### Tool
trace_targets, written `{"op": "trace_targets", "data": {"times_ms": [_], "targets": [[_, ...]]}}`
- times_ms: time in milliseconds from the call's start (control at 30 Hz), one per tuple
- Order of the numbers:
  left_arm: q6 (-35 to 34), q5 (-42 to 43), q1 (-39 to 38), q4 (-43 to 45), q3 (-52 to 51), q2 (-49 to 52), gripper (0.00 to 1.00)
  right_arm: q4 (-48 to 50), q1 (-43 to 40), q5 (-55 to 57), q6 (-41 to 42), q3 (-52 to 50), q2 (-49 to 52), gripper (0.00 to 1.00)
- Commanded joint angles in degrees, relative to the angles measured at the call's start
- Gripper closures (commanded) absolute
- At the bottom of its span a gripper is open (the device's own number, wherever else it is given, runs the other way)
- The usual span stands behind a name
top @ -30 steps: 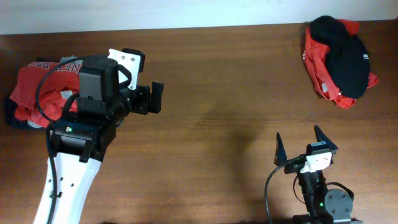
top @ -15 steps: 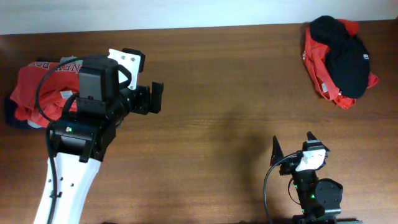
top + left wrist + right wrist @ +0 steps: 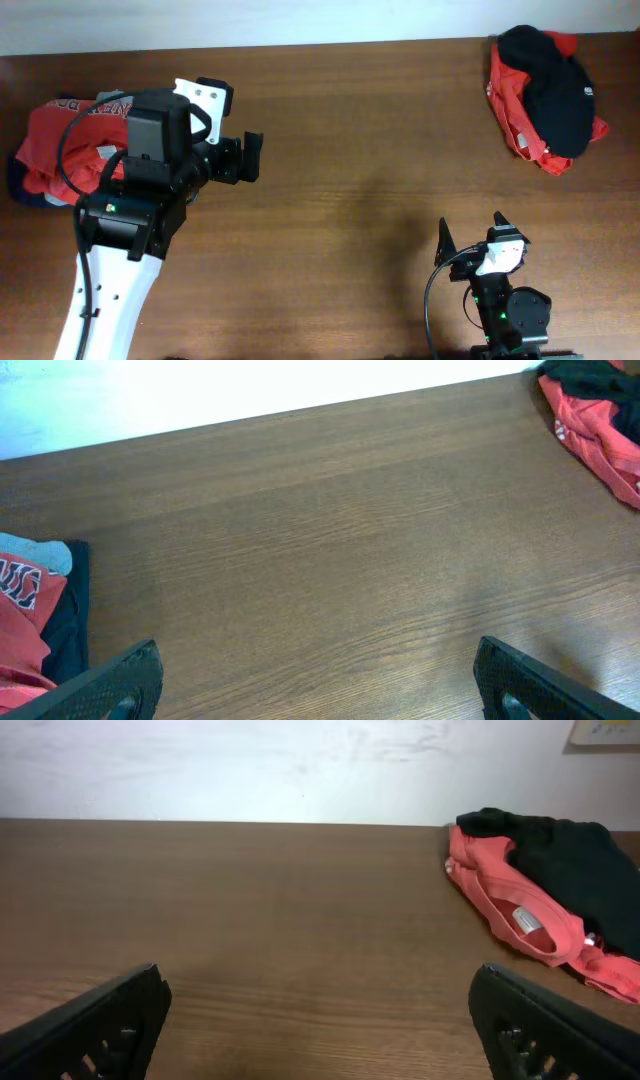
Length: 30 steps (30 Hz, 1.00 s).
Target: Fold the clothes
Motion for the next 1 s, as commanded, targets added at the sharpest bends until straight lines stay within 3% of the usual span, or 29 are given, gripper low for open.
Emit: {"op": "trace_targets", "data": {"times_ms": [0, 433, 633, 733, 967], "targets": [[0.9, -0.39, -0.11, -0.02, 0.79, 0.09, 0.01, -0.24, -0.35, 1.14, 0.72, -0.35, -0.63, 0.01], [0.92, -0.55, -0.11, -0.02, 0.79, 0.09, 0.01, -0.24, -0.35, 1.14, 0.72, -0.35, -0.63, 0.01], [0.92, -5.09, -0.11, -4.72, -1.53, -0.72, 0.01, -0.24, -0.35, 1.14, 0.72, -0.35, -0.63, 0.01], [0.92, -5.77, -0.11, 2.51, -8.26, -4.33, 0.01, -0.24, -0.35, 1.14, 0.72, -0.35, -0.63, 0.01], [0.85, -3.69, -0.09, 32.59, -36.61, -20.04, 0.01, -0.24, -0.35, 1.14, 0.72, -0.35, -0.63, 0.01]]}}
